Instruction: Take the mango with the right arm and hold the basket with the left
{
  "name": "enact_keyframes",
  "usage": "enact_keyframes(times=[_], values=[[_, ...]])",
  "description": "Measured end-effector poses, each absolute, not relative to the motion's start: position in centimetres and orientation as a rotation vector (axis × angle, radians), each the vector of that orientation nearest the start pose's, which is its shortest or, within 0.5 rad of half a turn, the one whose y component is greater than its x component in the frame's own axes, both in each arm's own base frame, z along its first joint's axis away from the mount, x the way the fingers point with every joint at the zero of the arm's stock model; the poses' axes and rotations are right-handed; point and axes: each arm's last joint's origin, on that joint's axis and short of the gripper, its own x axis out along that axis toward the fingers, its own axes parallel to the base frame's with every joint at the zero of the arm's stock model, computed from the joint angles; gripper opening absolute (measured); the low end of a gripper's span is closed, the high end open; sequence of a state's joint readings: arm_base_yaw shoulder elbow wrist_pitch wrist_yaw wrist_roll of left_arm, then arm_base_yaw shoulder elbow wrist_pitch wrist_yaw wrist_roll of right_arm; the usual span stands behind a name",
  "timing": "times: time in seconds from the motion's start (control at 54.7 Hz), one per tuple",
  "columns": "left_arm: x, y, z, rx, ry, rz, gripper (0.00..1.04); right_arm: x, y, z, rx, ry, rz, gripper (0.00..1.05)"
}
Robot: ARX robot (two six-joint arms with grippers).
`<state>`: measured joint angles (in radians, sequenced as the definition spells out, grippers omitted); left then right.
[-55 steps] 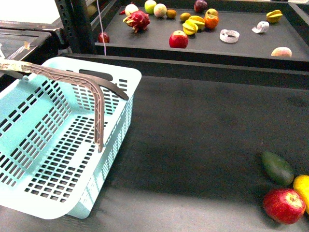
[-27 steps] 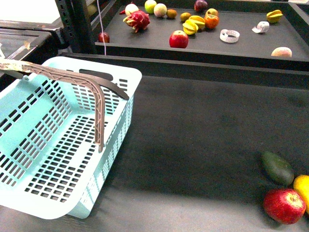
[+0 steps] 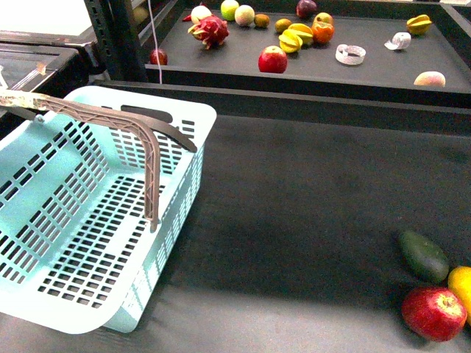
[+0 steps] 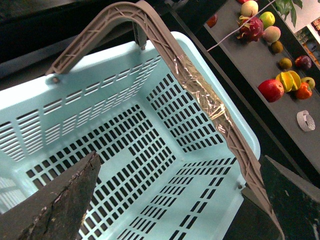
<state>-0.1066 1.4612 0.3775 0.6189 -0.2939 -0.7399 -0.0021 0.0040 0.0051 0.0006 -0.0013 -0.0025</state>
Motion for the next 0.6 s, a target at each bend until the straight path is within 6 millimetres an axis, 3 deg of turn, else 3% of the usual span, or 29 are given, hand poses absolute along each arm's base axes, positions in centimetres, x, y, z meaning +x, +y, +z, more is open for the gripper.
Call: enact_keyframes(times=[0.238,0.603], values=[[29.4,-2.9,12.6,-0.738,0.397,0.325,0.96,9.8,0.0,16.5,-0.002,-0.002,-0.001,0.97],[34.4,-4.6,11.4,-0.841,0.428,0.299,0.96,9.8,0.0,16.5,-0.002,-0.002,0.0,0.97]])
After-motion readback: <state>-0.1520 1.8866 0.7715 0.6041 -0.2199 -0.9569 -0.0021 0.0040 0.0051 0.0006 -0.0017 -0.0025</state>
